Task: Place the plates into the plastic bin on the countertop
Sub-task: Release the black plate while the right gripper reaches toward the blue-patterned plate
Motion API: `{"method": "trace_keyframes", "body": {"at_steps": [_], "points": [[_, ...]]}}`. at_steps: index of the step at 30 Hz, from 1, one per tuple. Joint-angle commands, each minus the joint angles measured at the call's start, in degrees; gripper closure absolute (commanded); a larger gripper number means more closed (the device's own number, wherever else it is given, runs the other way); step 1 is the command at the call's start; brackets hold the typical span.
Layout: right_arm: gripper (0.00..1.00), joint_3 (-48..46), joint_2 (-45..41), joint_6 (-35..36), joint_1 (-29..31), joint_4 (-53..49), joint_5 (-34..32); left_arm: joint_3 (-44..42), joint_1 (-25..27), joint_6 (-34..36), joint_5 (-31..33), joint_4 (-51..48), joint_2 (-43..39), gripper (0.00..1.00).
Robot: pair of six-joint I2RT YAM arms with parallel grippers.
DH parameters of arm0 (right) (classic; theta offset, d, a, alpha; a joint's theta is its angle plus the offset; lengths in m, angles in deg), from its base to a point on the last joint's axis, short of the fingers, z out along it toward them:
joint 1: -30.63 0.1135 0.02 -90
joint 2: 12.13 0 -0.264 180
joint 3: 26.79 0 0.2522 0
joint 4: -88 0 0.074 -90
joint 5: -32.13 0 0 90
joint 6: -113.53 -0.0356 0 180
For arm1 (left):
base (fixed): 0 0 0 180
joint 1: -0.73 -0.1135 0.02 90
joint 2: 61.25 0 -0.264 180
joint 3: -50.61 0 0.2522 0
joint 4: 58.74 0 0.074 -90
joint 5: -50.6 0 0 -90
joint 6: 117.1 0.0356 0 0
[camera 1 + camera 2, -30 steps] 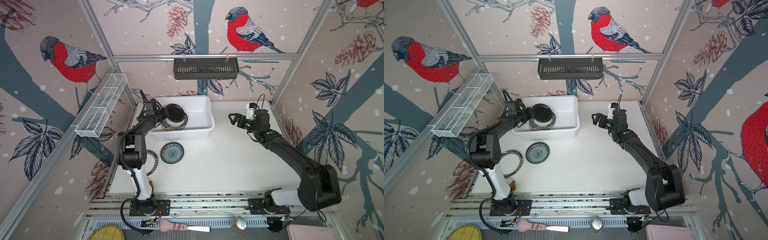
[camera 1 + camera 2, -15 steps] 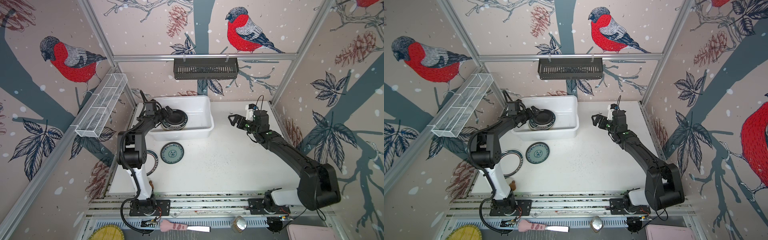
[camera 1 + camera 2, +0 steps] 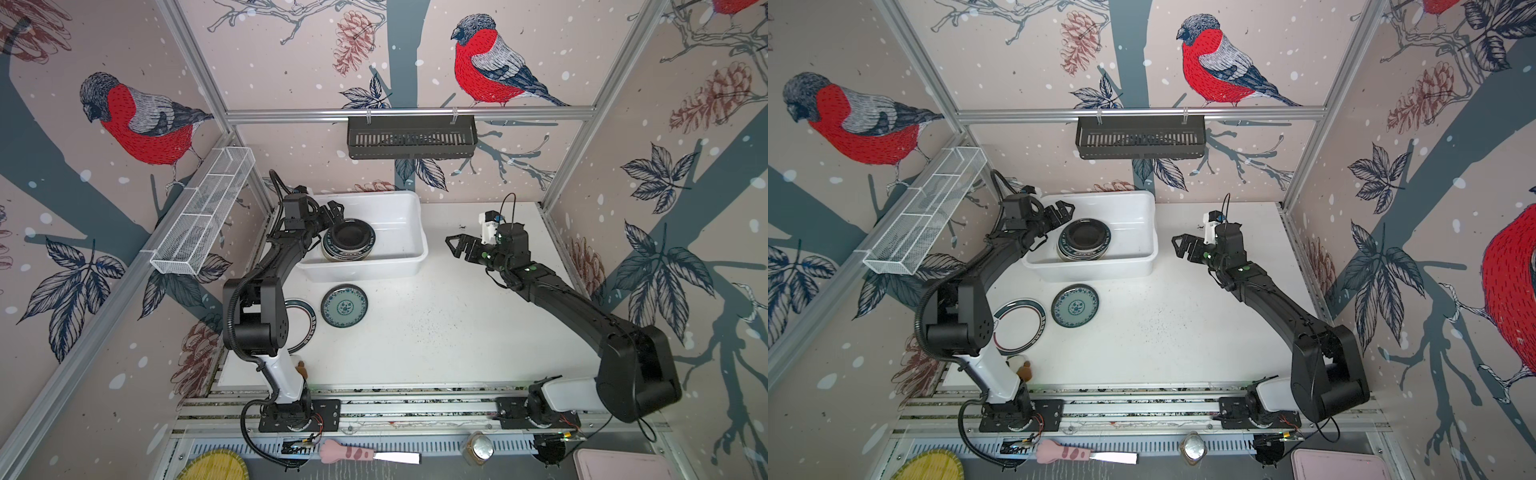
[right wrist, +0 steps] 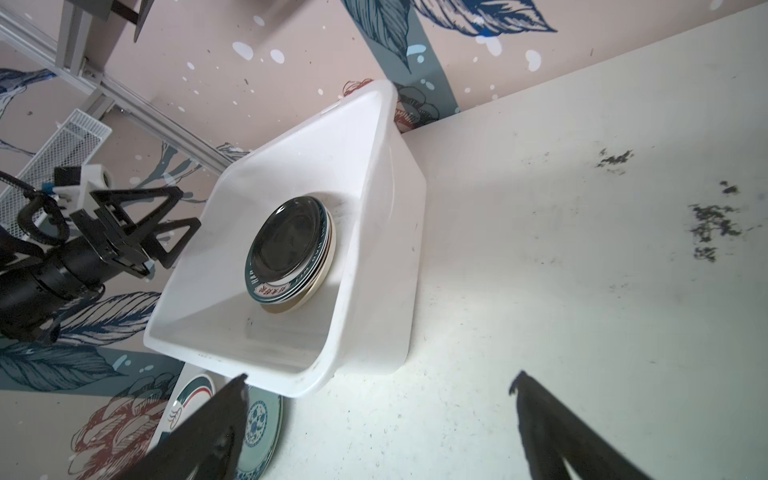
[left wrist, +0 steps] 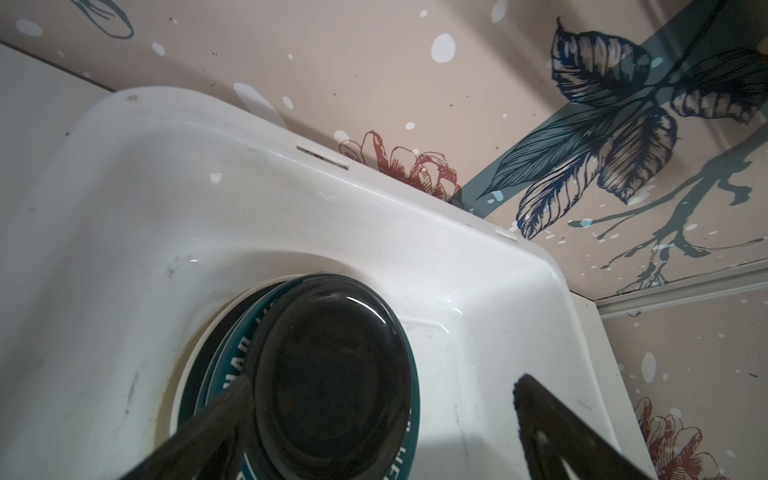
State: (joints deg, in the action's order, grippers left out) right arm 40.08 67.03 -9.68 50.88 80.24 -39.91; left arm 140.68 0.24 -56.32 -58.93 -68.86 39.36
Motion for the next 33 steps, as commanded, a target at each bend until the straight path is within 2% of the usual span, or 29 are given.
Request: {"method": "trace_keyframes", "body": {"at_steps": [1,7,15,19,24,31,33], "points": [[0.01,-0.22,-0.32,0.91,2.31,1.04,0.34,-1.51,0.48,0.07,-0.19,2.13,-4.13,0.03],[0.01,0.14,0.07,2.64,9.08,-0.7,-0.94,-9.95,1.08,-1.03,3.73,5.76,-15.27,0.03],[0.01,0.39,5.07,3.61,19.83,-0.93,-3.75,-22.67,1.28,-3.22,3.8,8.93,-25.74,0.03],[0.0,1.56,8.44,3.36,23.83,-0.2,-4.76,-25.41,1.26,-3.66,3.82,7.28,-29.19,0.03],[0.01,3.68,14.71,1.57,26.69,2.75,-2.55,-25.83,1.28,-2.82,3.05,3.58,-33.15,0.03],[0.14,8.32,24.1,-0.68,29.31,5.28,1.9,-29.89,1.28,-2.87,2.57,3.6,-38.95,0.03],[0.21,9.97,26.87,-1.24,30.36,5.67,2.64,-29.75,1.27,-2.86,2.24,2.95,-39.28,0.03]]}}
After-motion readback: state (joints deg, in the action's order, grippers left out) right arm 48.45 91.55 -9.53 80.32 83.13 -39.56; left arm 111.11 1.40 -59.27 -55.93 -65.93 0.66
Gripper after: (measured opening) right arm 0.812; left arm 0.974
